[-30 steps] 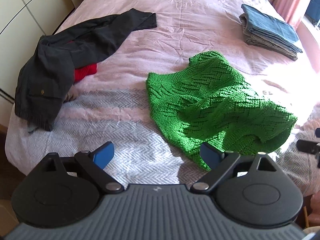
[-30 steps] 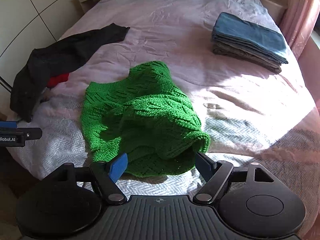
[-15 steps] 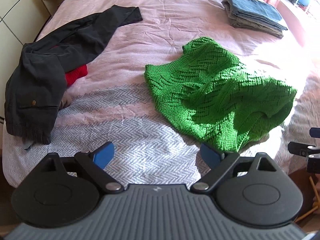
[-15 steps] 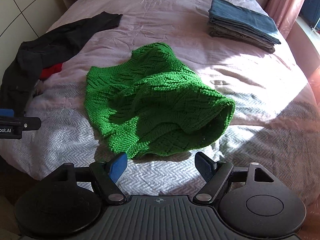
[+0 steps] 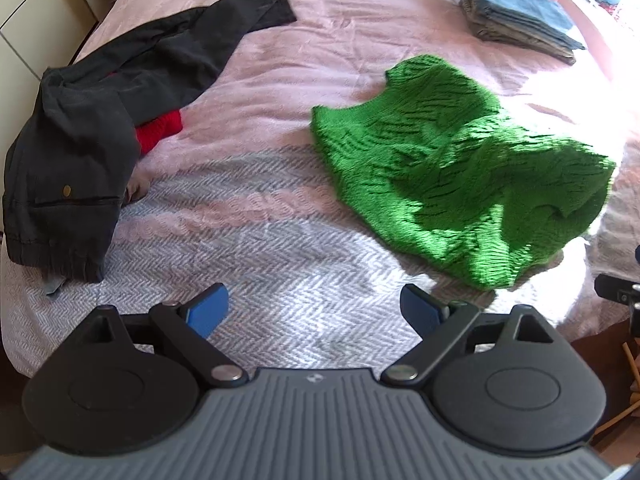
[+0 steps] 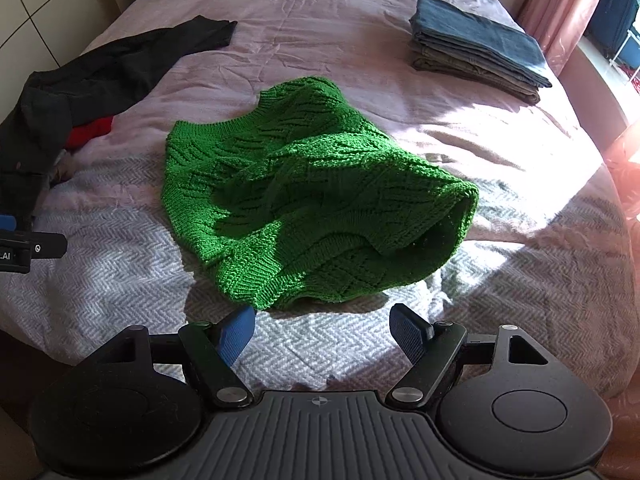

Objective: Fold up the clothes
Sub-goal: 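Move the right gripper over the hem of the green vest, then grasp the vest hem with the right gripper and lift it up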

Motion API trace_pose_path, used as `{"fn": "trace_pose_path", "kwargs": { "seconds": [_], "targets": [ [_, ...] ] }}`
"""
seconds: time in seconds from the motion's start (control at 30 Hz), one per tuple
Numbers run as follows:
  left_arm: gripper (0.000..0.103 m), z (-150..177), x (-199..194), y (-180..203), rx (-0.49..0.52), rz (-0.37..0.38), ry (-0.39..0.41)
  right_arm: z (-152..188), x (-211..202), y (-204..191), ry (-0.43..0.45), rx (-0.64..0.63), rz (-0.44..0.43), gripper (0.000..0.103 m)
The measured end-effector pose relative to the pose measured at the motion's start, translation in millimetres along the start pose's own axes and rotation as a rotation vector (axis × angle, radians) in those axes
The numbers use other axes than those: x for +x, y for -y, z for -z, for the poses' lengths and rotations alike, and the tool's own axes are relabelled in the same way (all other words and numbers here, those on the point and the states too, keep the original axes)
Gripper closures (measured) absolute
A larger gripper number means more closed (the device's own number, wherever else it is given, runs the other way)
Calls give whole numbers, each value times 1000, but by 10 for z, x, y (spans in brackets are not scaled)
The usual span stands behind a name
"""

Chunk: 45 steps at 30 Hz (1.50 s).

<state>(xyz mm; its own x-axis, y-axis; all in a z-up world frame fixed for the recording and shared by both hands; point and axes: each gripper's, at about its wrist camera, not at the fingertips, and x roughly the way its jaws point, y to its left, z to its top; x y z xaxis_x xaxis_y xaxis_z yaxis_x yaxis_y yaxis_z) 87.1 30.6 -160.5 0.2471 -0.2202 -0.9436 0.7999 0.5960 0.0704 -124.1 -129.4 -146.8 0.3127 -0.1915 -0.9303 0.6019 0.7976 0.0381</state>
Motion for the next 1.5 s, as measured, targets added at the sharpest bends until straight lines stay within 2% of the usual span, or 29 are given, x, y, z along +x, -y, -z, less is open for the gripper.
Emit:
{"fn": "trace_pose_path", "kwargs": {
  "seconds": [0.33,0.53,0.67,0.7,0.73,0.87,0.9,0.93,1.1,1.27,1.5],
  "targets": [
    [12,91,507,-259,-81,-45,-62,116,697,-410,6,-281,-38,26],
    [12,207,703,-287,-109,-38,-100,238,991,-529,5,-379,-53,26],
    [12,238,718,-225,-109,-25,-106,339,1124,-664,41,-522,-38,26],
    [12,247,718,-211,-107,-21,-105,366,1164,-702,50,-566,-31,29],
    [12,244,715,-197,-107,-22,-103,394,1205,-741,59,-609,-25,41],
    [12,209,699,-150,-114,-29,-97,425,1392,-758,64,-709,3,63],
    [12,196,685,-142,-116,-31,-93,419,1426,-745,65,-723,6,87],
    [12,183,671,-133,-117,-33,-88,376,1404,-693,75,-706,-11,96],
    [13,54,601,-58,-119,-42,-54,-206,938,-164,191,-434,-136,97],
    [18,-123,520,110,-114,-49,-9,-818,492,589,320,-195,-127,97],
    [19,-567,482,451,-90,-53,53,-1159,353,1566,349,25,-48,97]
  ]
}}
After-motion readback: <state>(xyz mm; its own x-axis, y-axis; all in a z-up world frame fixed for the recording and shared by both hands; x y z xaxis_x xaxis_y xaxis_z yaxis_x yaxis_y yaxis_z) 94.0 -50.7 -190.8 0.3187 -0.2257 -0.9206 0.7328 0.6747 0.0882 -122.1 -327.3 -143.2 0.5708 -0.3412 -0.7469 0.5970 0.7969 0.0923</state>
